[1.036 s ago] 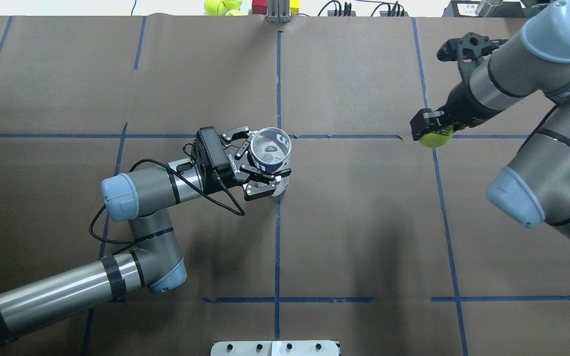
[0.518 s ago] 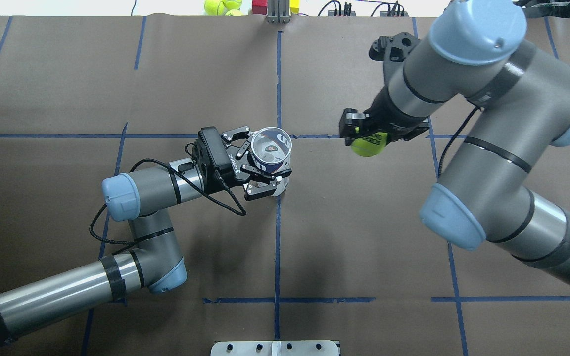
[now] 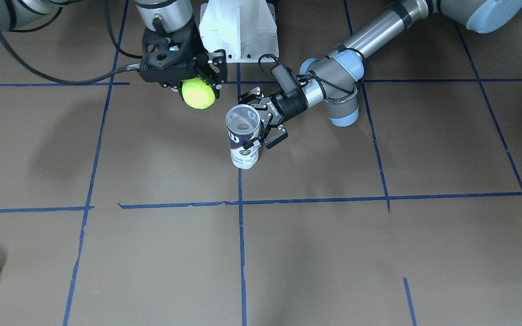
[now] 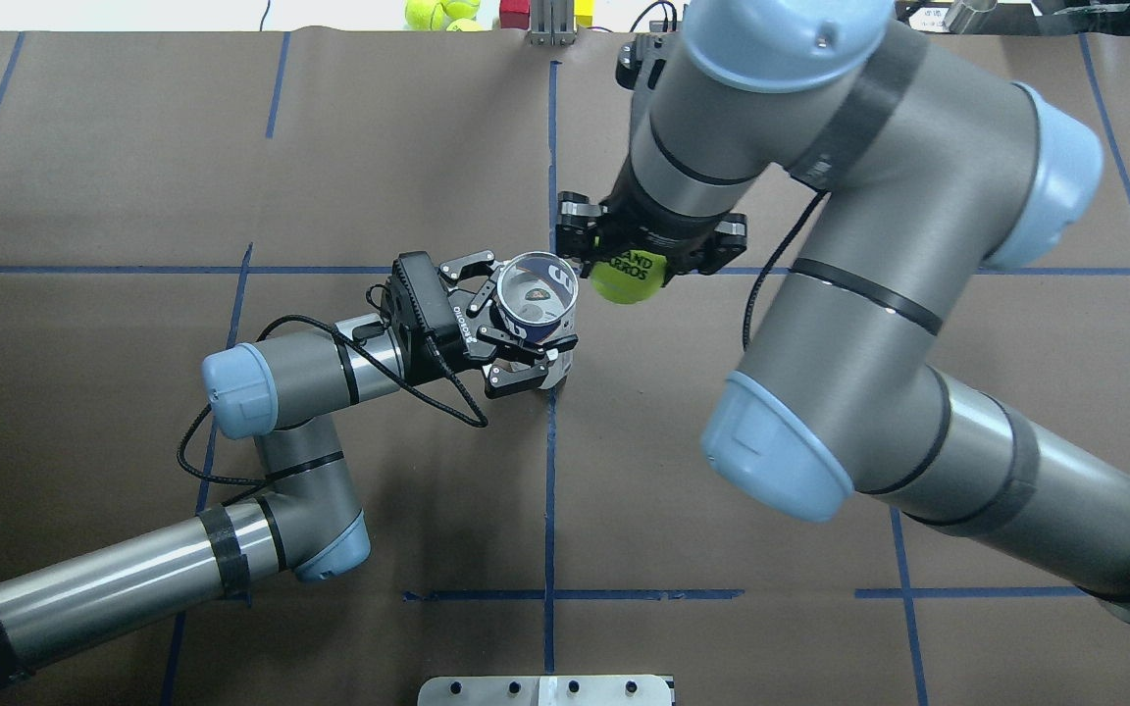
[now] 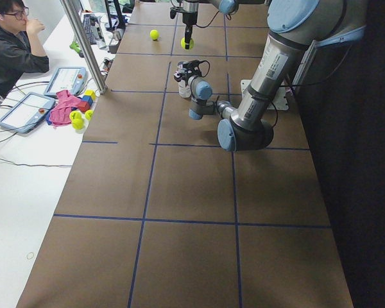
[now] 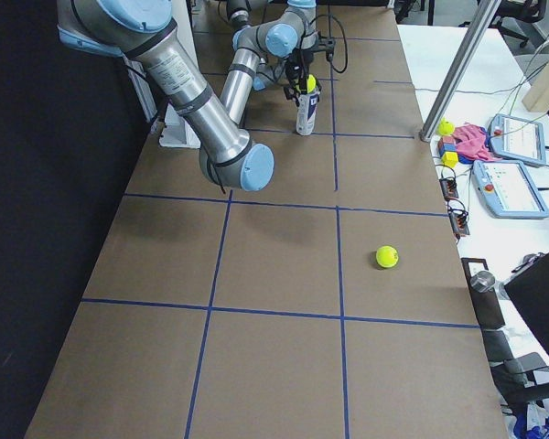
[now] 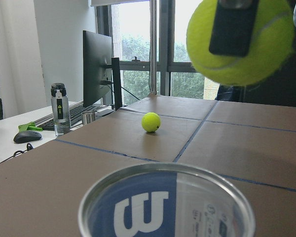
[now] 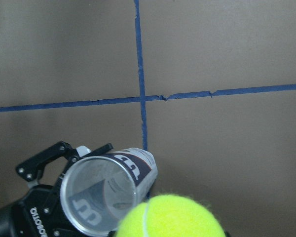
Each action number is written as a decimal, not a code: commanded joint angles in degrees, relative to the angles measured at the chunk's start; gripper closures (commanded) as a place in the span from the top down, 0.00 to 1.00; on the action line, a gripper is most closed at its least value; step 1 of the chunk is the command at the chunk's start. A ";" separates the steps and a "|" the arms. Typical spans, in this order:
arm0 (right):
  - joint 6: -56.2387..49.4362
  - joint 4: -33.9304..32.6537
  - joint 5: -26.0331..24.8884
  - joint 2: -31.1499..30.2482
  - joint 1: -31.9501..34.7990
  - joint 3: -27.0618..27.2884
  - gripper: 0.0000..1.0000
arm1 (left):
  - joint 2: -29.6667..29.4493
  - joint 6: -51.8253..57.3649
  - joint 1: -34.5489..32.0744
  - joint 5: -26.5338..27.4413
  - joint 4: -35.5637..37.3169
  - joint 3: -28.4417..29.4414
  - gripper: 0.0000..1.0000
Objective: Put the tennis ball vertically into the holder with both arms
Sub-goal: 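Carry the ball with the right gripper above the can's open top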
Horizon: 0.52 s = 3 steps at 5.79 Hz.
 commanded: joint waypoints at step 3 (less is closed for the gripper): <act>2.25 0.66 -3.56 11.12 -2.43 -14.55 0.16 | -0.23 -0.09 0.00 -0.09 -0.07 -0.09 0.90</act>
